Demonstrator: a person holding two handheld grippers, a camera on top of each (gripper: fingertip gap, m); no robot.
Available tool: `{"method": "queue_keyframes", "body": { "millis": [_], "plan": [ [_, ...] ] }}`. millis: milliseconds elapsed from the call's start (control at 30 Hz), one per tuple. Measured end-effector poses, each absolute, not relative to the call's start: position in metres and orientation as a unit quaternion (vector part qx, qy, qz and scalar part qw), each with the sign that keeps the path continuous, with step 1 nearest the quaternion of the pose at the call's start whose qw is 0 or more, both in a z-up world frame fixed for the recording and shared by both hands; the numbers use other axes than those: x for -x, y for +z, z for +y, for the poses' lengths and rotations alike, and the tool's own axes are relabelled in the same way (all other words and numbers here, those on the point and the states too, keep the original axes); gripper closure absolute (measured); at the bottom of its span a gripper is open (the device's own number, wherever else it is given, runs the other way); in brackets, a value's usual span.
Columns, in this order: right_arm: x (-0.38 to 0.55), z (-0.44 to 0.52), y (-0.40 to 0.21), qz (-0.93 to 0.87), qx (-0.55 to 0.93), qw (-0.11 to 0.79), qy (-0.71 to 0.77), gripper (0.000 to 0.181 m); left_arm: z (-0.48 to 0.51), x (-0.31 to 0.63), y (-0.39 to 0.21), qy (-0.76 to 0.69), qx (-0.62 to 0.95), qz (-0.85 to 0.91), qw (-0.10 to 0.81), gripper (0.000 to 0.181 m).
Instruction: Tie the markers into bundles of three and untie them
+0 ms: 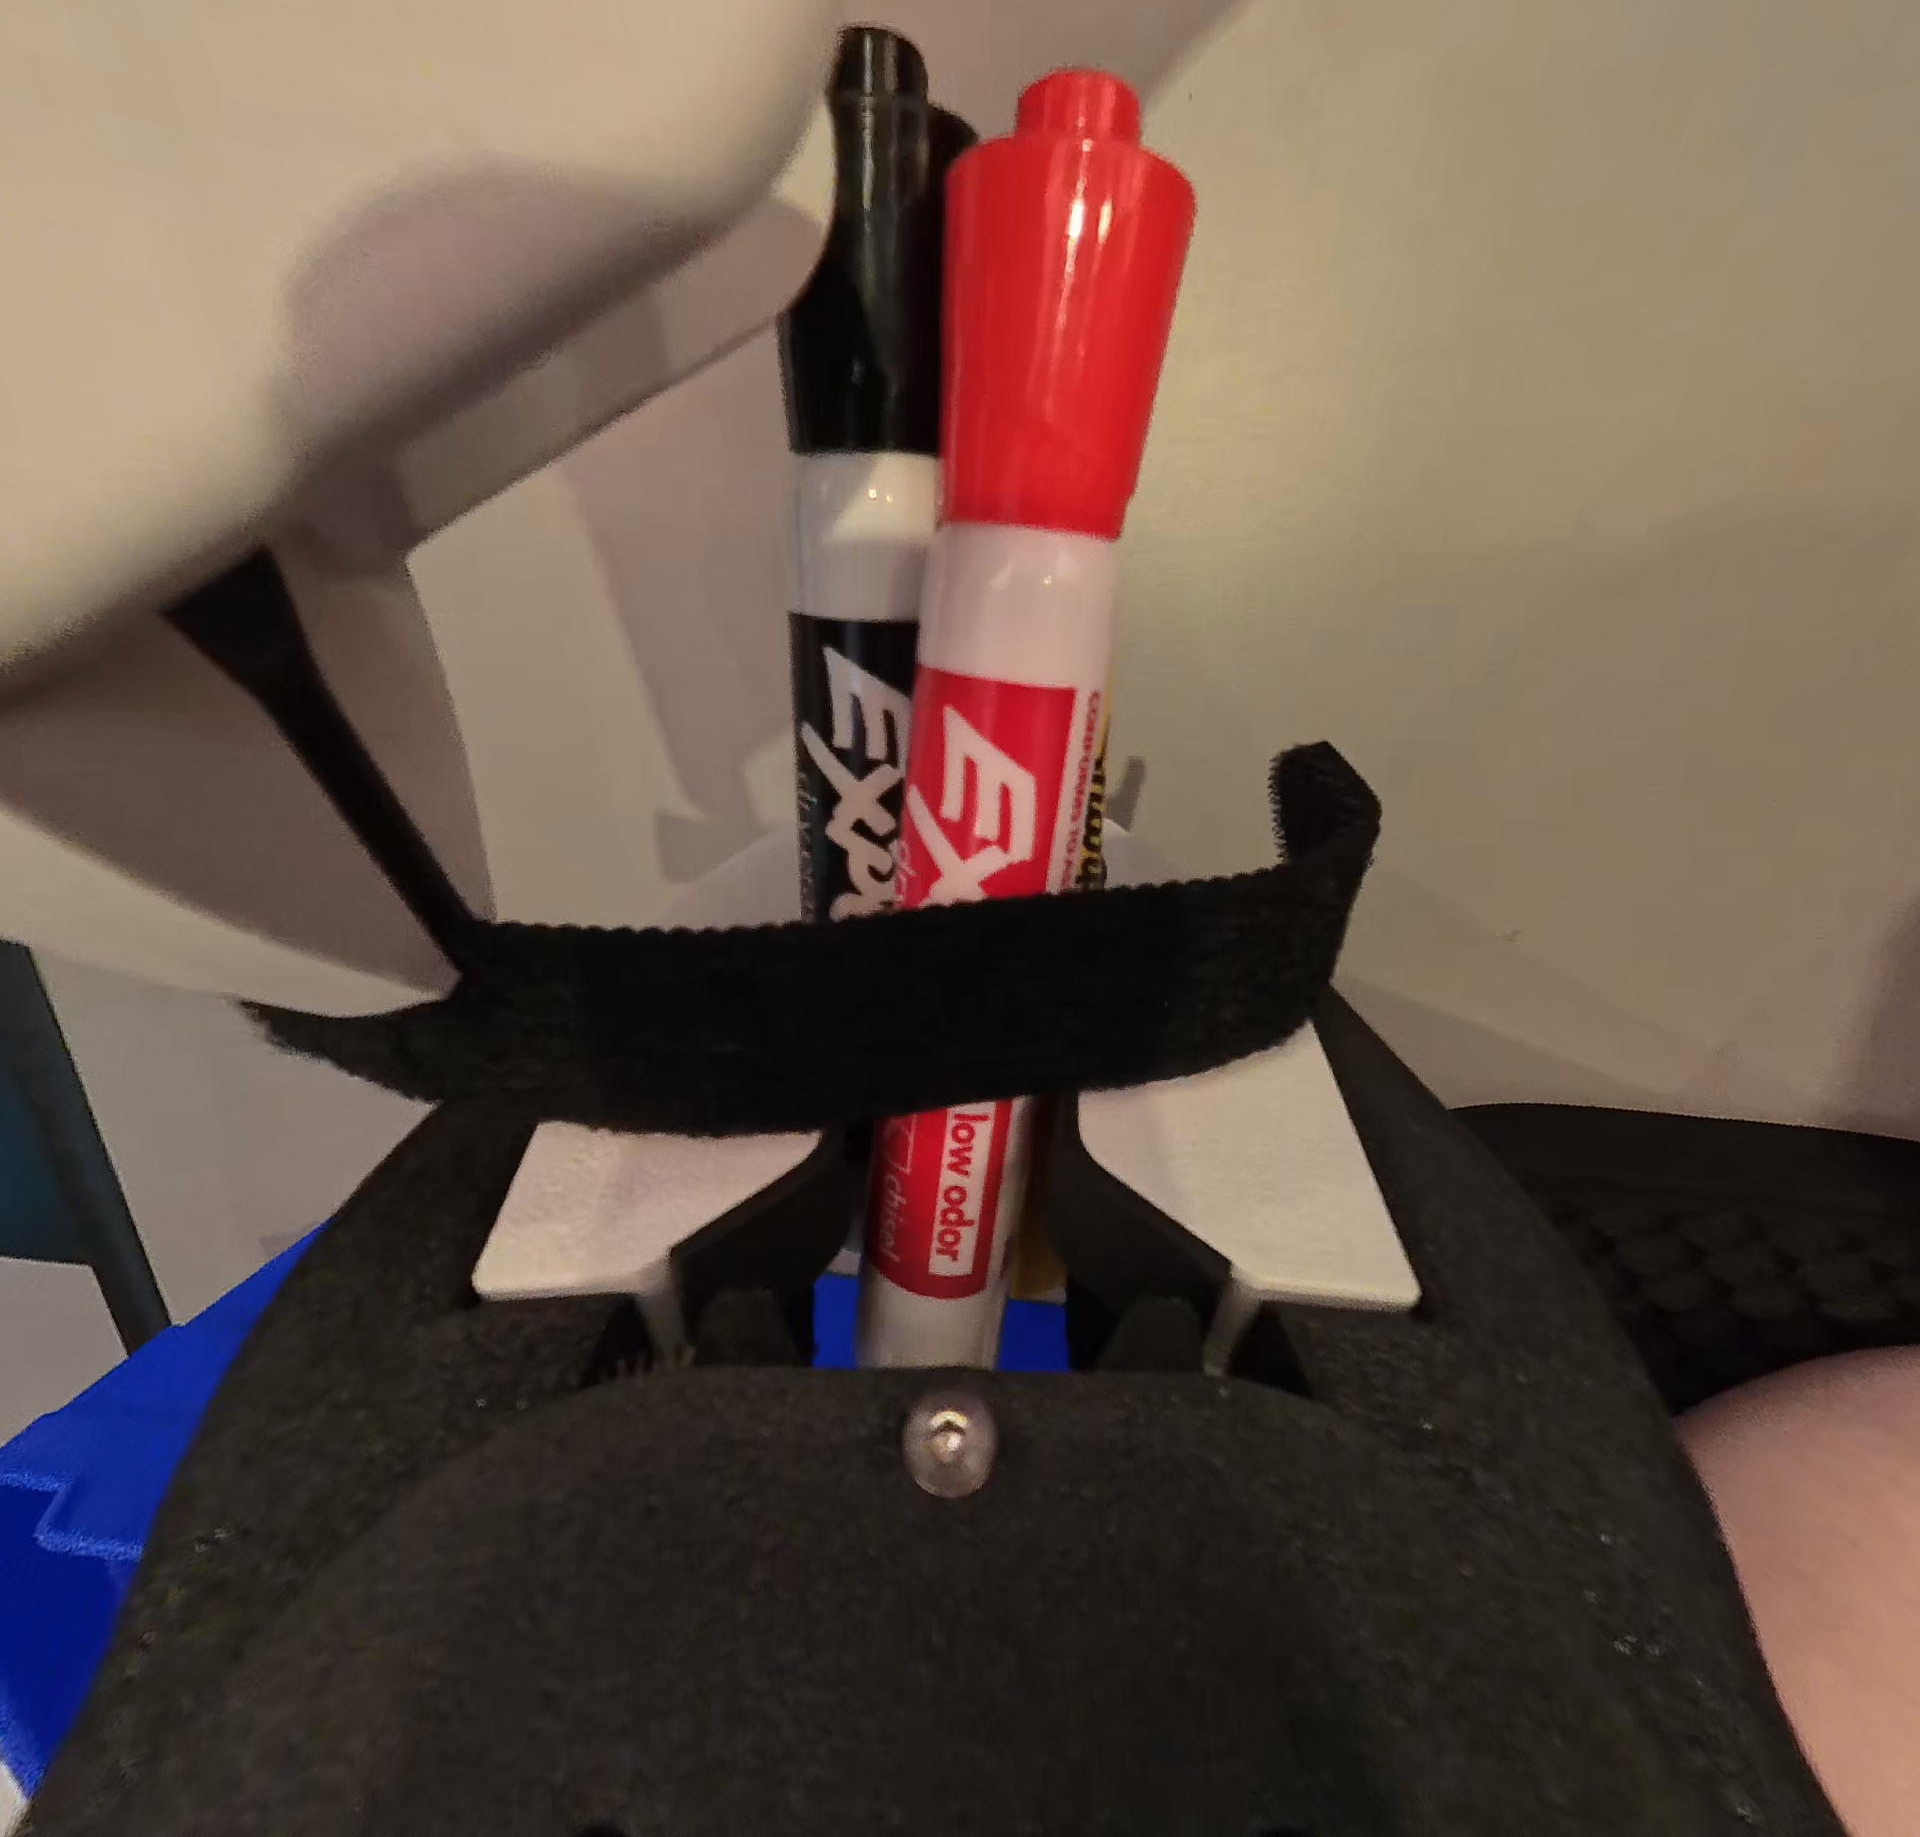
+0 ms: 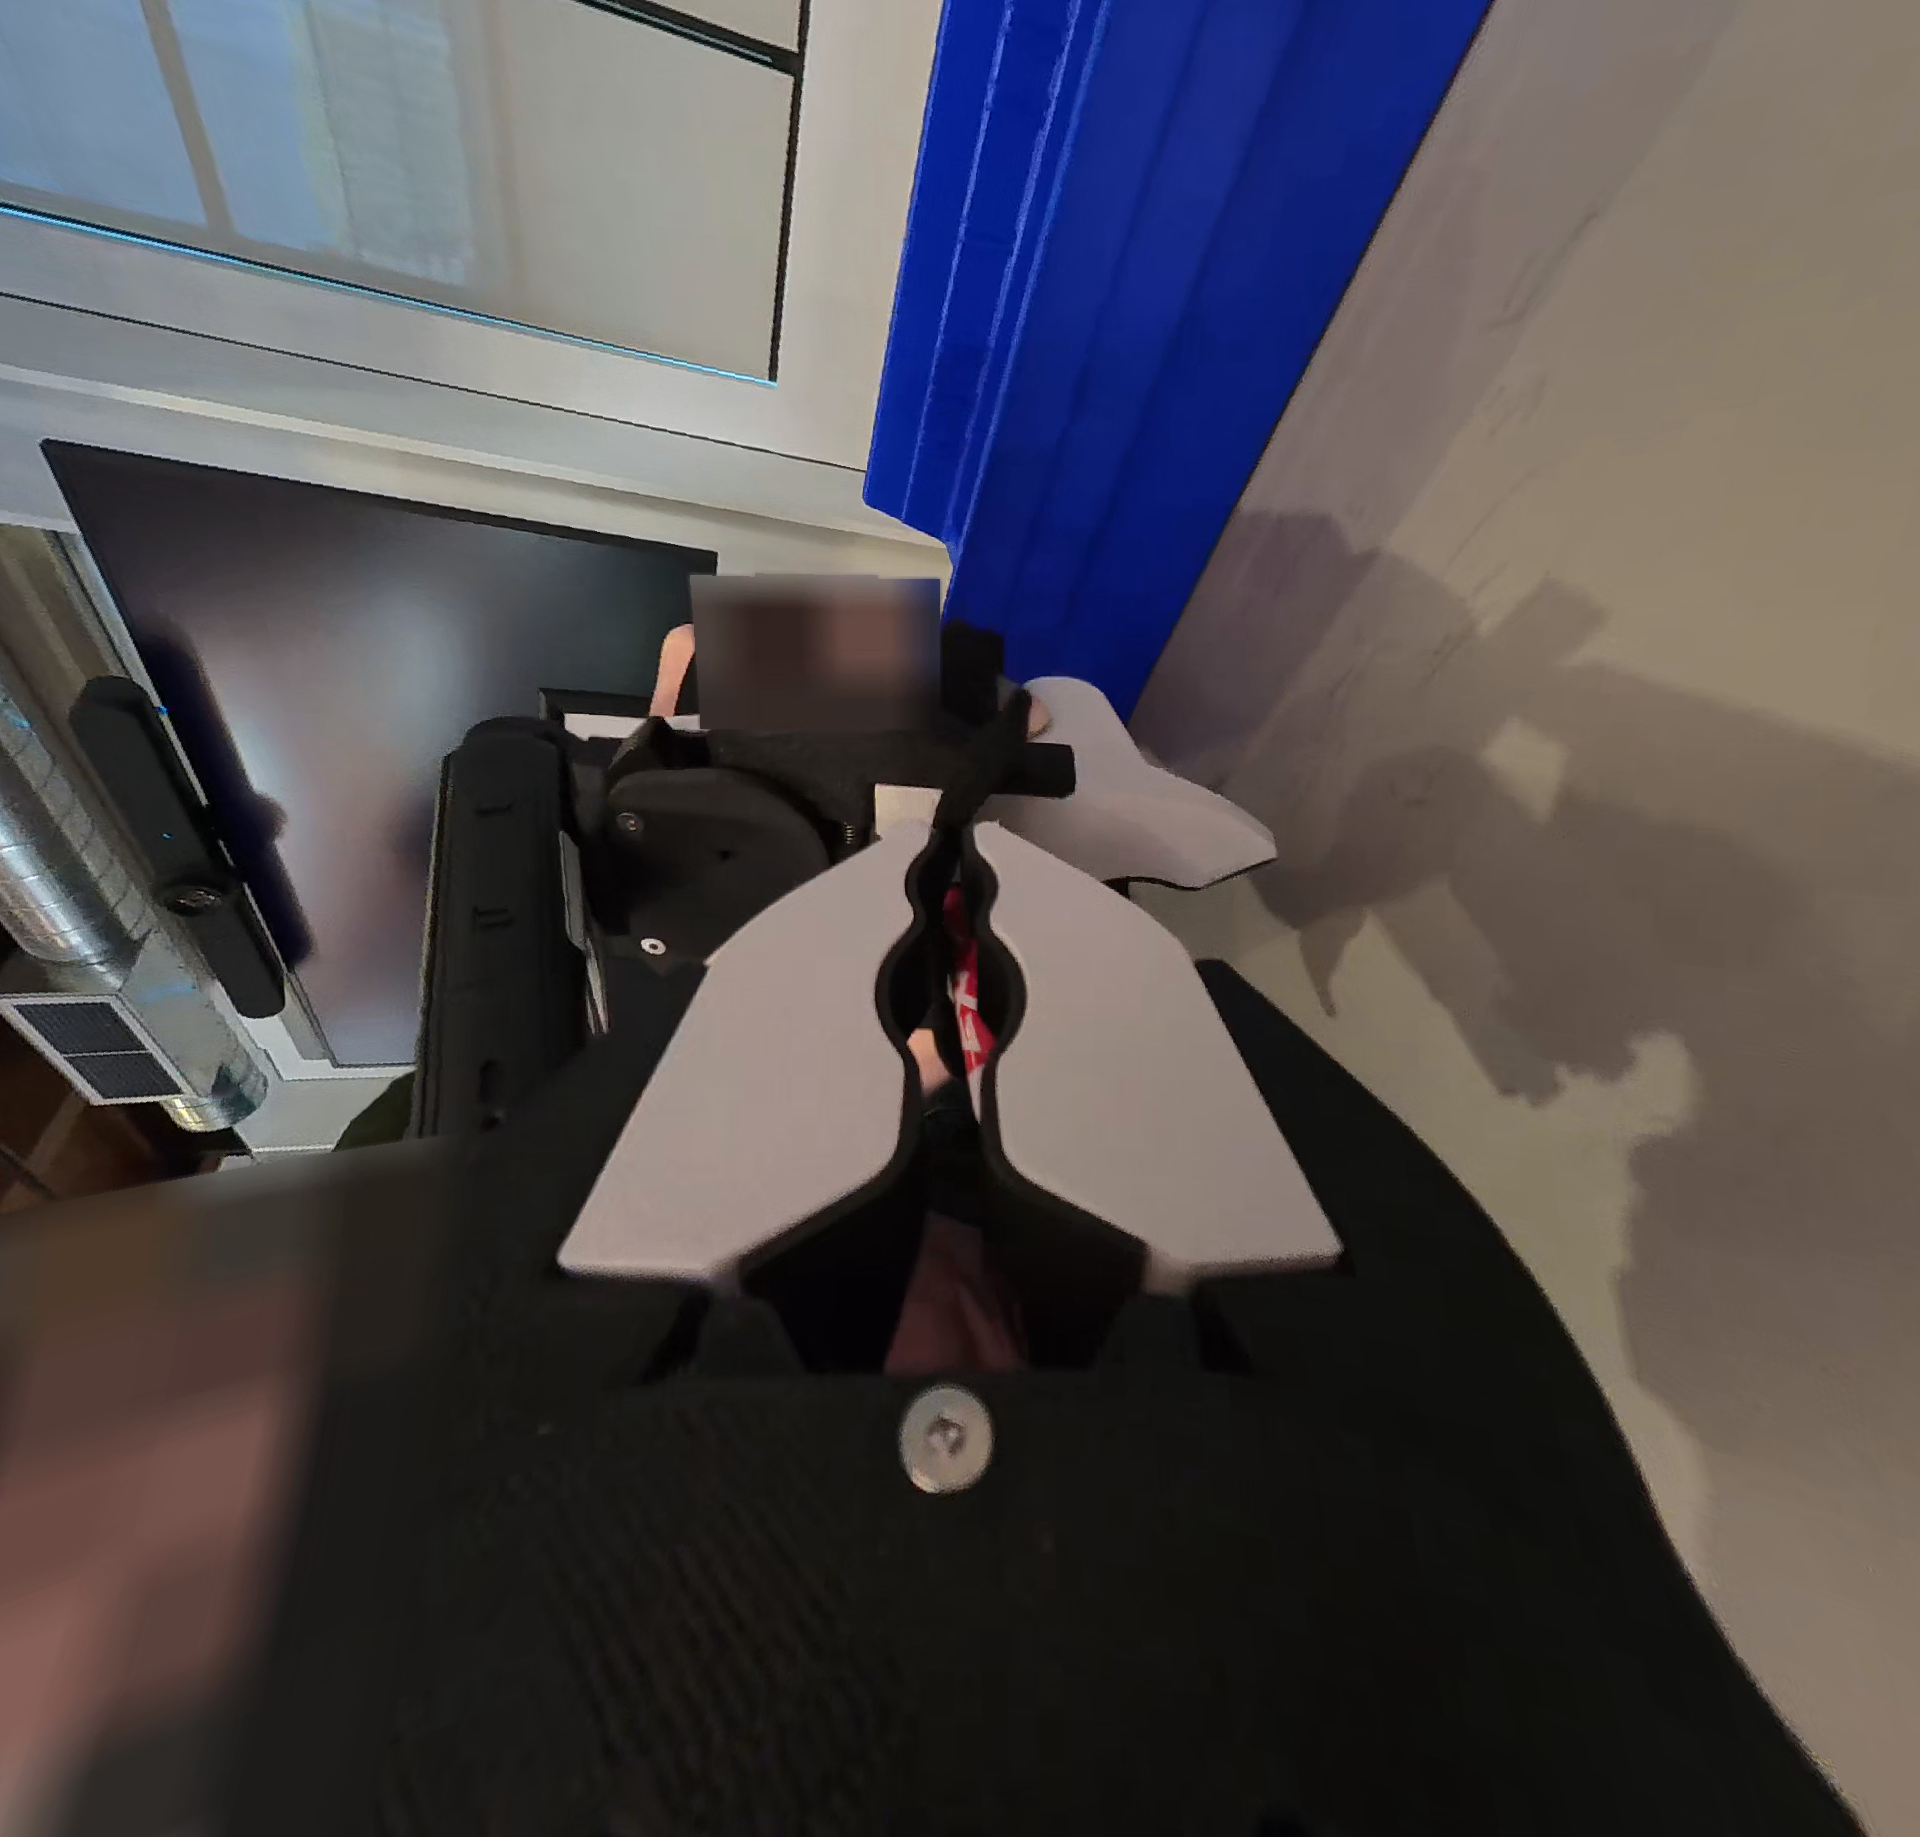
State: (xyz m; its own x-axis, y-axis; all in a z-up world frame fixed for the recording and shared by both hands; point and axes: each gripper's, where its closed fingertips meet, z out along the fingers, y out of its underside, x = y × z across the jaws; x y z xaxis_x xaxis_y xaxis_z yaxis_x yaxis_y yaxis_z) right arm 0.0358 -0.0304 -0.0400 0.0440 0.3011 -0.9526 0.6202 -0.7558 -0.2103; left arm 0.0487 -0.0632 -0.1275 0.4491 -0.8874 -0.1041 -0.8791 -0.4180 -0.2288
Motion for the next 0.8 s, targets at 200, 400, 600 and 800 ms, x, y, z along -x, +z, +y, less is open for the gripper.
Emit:
{"method": "queue_keyframes", "body": {
  "millis": [200,400,600,800],
  "plan": [
    [-0.037,-0.03,-0.043,0.339,-0.719,0.125,-0.594,0.175,-0.067,-0.054,-0.127,-0.039,0.839,0.528,0.126,0.139],
    [-0.039,-0.03,-0.051,0.323,-0.724,0.147,-0.592,0.174,-0.07,-0.056,-0.124,-0.059,0.839,0.526,0.13,0.139],
    [-0.038,-0.03,-0.055,0.32,-0.722,0.154,-0.594,0.168,-0.071,-0.056,-0.127,-0.059,0.84,0.526,0.122,0.139],
    [-0.038,-0.032,-0.055,0.33,-0.718,0.154,-0.593,0.164,-0.069,-0.056,-0.125,-0.051,0.836,0.53,0.131,0.139]
  ]
}}
